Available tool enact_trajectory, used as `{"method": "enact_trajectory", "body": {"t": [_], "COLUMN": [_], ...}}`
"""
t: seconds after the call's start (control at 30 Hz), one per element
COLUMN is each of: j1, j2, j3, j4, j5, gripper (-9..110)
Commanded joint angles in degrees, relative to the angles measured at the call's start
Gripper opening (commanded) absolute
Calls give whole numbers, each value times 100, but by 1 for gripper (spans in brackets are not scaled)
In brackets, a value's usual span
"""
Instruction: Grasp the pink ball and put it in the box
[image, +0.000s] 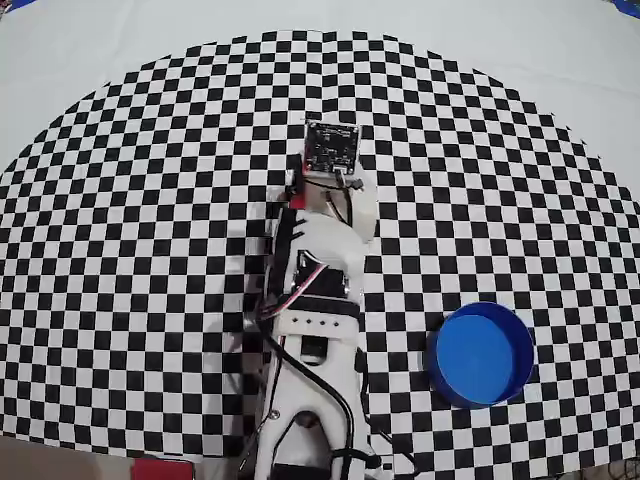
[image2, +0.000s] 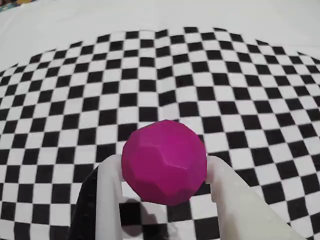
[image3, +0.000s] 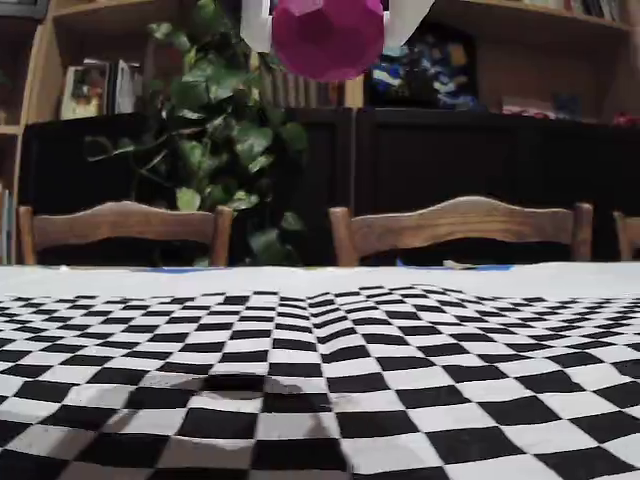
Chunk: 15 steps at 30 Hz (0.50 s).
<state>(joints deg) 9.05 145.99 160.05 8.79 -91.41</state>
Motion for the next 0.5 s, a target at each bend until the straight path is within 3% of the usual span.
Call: {"method": "enact_trajectory", "body": {"t": [0.0,0.47], "j1": [334,1626], "j2": [272,545], "j3": [-35,26], "j4": [9,79], "j5": [-35,18], "gripper": [0,0]}}
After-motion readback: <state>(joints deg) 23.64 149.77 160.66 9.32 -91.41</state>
